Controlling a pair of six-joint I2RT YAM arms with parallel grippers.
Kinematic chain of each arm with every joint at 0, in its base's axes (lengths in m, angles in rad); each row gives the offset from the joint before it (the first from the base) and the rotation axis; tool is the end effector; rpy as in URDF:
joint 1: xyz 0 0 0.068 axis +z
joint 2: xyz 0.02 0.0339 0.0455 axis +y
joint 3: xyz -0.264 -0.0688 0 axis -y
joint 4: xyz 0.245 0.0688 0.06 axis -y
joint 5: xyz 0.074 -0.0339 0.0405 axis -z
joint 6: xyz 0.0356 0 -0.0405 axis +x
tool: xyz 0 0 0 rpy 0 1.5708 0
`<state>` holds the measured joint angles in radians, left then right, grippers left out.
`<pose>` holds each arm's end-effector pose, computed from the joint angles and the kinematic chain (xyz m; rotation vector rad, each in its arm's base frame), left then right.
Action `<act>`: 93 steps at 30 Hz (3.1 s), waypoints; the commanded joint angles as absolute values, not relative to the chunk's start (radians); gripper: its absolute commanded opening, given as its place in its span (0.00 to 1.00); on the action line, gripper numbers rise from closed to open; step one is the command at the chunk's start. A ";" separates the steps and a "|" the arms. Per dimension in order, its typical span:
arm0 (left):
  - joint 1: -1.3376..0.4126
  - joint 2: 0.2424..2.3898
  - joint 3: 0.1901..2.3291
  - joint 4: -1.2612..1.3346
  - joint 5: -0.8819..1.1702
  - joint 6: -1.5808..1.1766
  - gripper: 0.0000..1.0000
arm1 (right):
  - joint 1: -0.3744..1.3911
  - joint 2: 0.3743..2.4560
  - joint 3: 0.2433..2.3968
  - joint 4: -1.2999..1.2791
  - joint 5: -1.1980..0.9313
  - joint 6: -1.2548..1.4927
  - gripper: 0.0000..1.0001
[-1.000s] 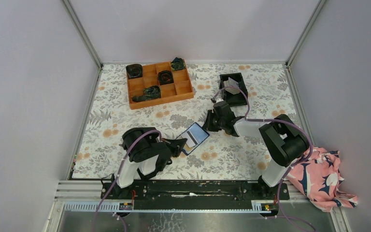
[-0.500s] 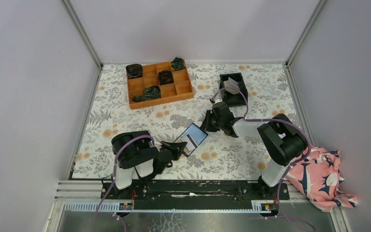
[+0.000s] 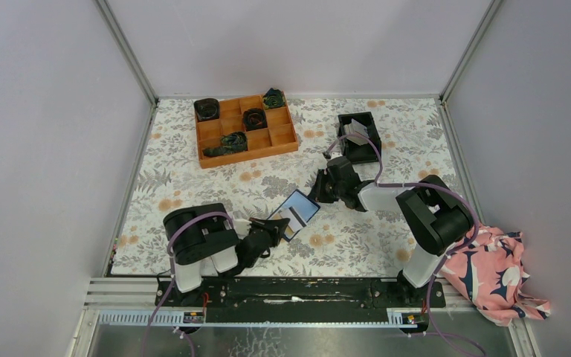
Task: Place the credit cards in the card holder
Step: Insert the credit card into the card holder.
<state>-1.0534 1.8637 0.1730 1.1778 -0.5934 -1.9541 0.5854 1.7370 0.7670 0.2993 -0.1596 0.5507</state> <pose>0.1245 -0.1785 0.0650 -1.3169 1.8170 -1.2430 0.2779 0.1910 0.1378 -0.1316 2.3492 0.7696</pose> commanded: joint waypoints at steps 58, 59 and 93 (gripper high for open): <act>-1.101 1.746 0.357 0.535 -0.679 -1.709 0.25 | 0.638 1.756 0.692 0.148 -0.170 0.546 0.17; -1.101 1.736 0.364 0.512 -0.674 -1.692 0.27 | 0.638 1.753 0.694 0.144 -0.168 0.543 0.17; -1.099 1.760 0.285 0.599 -0.623 -1.669 0.42 | 0.820 1.308 0.638 0.065 0.036 0.469 0.21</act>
